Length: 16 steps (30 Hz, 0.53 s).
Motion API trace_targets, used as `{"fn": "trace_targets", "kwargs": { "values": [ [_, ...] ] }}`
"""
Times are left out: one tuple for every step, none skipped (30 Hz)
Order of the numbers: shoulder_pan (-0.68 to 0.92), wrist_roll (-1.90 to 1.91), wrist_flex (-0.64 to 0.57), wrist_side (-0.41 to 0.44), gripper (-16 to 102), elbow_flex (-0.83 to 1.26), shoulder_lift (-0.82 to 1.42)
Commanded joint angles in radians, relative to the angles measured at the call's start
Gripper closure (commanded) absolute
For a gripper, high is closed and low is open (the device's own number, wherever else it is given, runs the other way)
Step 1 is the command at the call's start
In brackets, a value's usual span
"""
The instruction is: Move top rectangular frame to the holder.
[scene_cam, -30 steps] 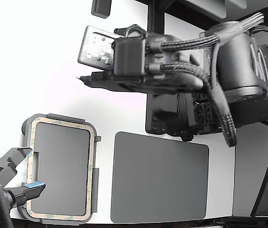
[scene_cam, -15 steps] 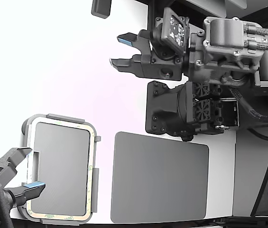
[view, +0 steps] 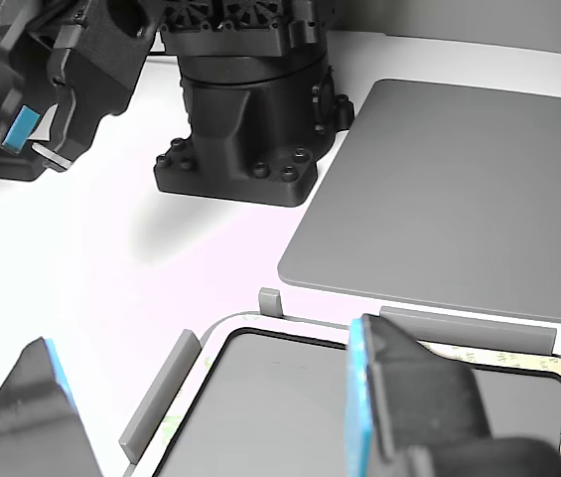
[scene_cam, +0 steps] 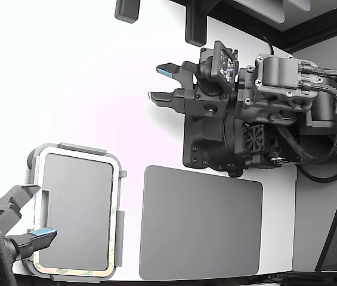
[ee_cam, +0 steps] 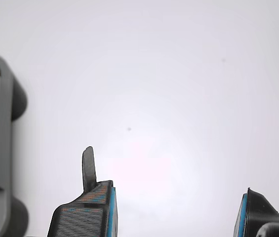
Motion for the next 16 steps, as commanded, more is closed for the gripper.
{"fn": "trace_targets", "kwargs": {
  "values": [
    [-0.011,-0.012,-0.003,-0.014,-14,0.018,0.086],
    [-0.011,-0.014,0.0,-0.018,-14,0.028,0.117],
    [-0.011,-0.012,0.008,-0.018,-14,0.031,0.127],
    [-0.011,-0.011,0.005,-0.017,-14,0.031,0.126],
    [-0.011,-0.011,0.003,-0.018,-14,0.031,0.123],
    [-0.011,-0.006,0.006,-0.011,-14,0.031,0.127],
    [-0.011,-0.006,0.005,-0.011,-14,0.031,0.126],
    [-0.011,-0.006,0.005,-0.011,-14,0.031,0.126],
    [-0.011,-0.005,0.005,-0.009,-14,0.031,0.126],
    [-0.011,-0.005,0.005,-0.009,-14,0.031,0.126],
    [-0.011,-0.005,0.005,-0.009,-14,0.031,0.126],
    [-0.011,-0.005,0.005,-0.009,-14,0.031,0.126],
    [-0.011,-0.005,0.005,-0.009,-14,0.031,0.126],
    [-0.011,-0.005,0.005,-0.009,-14,0.031,0.126],
    [-0.011,-0.005,0.005,-0.009,-14,0.031,0.126],
    [-0.011,-0.005,0.005,-0.009,-14,0.031,0.126]
  ]
}}
